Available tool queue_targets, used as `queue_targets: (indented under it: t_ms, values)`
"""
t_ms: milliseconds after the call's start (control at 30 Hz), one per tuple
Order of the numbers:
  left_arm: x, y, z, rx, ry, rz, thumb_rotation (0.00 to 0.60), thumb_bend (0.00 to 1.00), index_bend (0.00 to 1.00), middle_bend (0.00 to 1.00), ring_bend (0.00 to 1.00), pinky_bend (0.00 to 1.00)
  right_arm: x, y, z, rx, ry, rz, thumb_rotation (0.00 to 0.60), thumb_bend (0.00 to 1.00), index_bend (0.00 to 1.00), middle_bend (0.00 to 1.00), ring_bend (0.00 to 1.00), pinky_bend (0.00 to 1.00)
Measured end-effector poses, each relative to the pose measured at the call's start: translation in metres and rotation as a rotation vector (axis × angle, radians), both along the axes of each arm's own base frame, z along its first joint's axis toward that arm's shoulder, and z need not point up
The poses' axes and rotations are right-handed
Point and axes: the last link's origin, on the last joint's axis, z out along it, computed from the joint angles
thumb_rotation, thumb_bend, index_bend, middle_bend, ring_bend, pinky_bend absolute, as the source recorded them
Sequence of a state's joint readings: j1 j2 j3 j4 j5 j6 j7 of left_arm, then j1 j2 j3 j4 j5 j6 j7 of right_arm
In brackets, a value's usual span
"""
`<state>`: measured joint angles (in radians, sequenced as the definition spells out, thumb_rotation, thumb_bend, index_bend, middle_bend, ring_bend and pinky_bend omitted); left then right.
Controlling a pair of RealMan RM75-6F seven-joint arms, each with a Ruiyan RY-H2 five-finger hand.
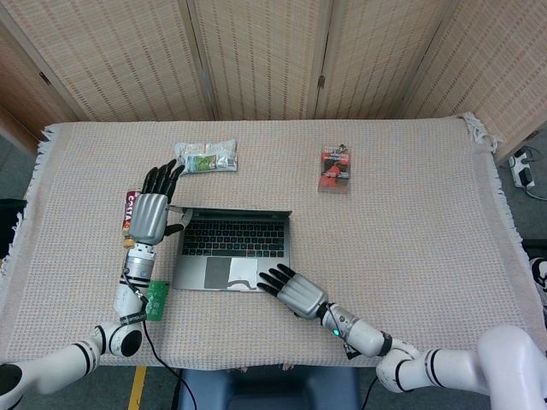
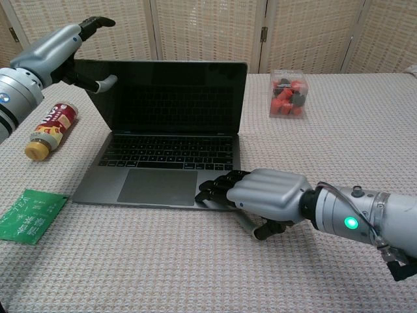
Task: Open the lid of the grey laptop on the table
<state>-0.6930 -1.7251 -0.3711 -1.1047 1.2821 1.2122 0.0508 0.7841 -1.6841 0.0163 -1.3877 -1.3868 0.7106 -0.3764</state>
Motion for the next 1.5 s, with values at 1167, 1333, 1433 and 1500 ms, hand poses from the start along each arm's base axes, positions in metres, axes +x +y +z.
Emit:
queue_targets:
  t_ms: [1167,1333,1433,1500]
  values:
    - [-0.003,0.065,0.032,0.026,-0.062,0.271,0.6,0.38,0.0,0.0,0.0,0.0,0.004,-0.006,0.001,-0.011,0.003,-0.008,0.6,0.88,0.05,0.0,0.09,0.0]
    - [-0.003,0.067,0.031,0.023,-0.044,0.283,0.6,0.38,0.0,0.0,0.0,0.0,0.004,-0.006,0.002,-0.014,0.002,-0.008,0.6,0.88,0.05,0.0,0.09,0.0]
    - [-0.003,0.066,0.03,0.019,-0.046,0.28,0.6,0.38,0.0,0.0,0.0,0.0,0.004,-0.007,0.002,-0.015,0.001,-0.008,0.6,0.88,0.05,0.0,0.09,0.0]
    - [-0.002,0.066,0.03,0.018,-0.045,0.272,0.6,0.37,0.0,0.0,0.0,0.0,0.004,-0.007,0.003,-0.019,-0.002,-0.007,0.6,0.88,0.05,0.0,0.09,0.0]
